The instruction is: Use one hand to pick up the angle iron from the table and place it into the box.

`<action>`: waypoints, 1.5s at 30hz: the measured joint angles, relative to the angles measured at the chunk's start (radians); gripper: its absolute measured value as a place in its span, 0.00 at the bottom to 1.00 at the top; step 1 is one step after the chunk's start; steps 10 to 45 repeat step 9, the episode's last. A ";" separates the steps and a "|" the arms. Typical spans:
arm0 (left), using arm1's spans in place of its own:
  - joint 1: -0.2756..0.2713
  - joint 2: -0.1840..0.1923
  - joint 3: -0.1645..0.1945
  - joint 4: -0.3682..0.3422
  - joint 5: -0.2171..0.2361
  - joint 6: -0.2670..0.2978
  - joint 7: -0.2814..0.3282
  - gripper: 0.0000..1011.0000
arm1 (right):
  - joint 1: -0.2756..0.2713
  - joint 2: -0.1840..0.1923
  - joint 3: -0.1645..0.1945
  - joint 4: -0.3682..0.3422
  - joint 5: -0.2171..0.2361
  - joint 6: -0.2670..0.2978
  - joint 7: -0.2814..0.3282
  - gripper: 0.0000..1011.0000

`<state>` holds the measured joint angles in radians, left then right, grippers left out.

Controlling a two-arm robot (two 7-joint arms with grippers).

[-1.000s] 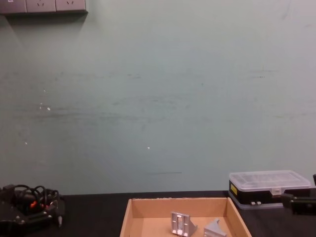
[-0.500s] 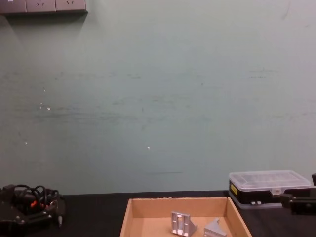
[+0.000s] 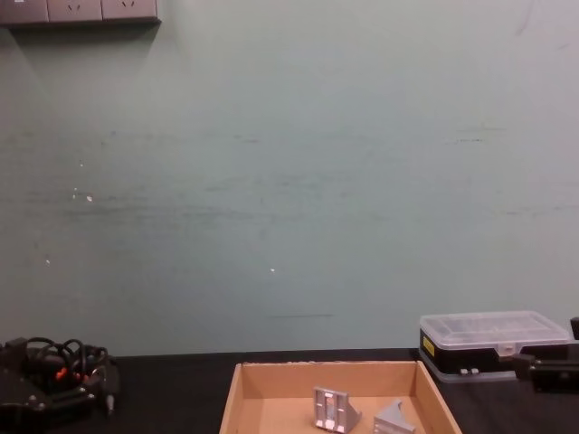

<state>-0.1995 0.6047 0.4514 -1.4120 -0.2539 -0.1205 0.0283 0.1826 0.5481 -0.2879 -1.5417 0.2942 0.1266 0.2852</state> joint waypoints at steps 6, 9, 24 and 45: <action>0.000 0.000 0.000 0.000 0.000 0.000 0.000 0.99 | 0.000 0.000 0.000 0.000 0.000 0.000 0.000 0.99; 0.000 0.000 0.000 0.000 0.000 0.000 0.000 0.99 | 0.000 0.000 0.000 0.000 0.000 0.000 0.001 0.99; 0.000 0.000 0.000 0.000 0.000 0.000 0.000 0.99 | 0.000 0.000 0.000 0.000 0.000 0.000 0.001 0.99; 0.000 0.000 0.000 0.000 0.000 0.000 0.000 0.99 | 0.000 0.000 0.000 0.000 0.000 0.000 0.001 0.99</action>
